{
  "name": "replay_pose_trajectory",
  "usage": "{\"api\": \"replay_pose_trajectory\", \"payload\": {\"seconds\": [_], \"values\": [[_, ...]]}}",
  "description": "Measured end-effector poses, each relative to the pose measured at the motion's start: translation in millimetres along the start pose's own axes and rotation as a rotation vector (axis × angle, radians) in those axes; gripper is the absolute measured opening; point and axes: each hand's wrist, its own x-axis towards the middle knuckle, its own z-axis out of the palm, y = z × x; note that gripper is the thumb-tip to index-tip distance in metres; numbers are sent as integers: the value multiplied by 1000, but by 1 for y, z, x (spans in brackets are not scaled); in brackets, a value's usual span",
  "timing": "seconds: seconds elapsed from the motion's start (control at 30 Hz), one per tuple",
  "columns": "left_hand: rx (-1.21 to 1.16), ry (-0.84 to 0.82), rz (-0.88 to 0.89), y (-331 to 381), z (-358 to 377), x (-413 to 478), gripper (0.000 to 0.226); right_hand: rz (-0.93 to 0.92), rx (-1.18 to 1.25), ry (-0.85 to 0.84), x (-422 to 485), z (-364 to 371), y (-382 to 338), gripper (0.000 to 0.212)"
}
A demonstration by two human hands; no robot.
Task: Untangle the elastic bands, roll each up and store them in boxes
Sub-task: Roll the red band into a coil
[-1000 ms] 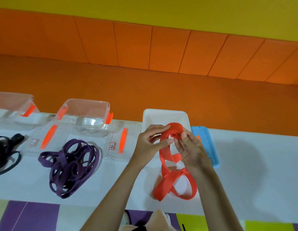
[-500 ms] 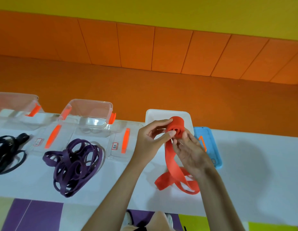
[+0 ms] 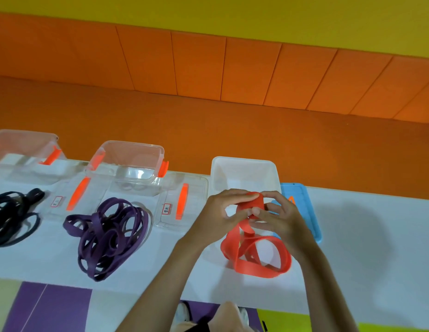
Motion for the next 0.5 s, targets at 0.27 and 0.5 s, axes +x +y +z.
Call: {"api": "replay_pose_trajectory", "payload": {"seconds": [0.27, 0.5], "values": [[-240, 127, -106, -11, -11, -3, 45, 61, 346, -32, 4, 15, 18, 57], [-382, 128, -106, -4, -11, 0, 44, 24, 198, -1, 12, 15, 18, 55]]}}
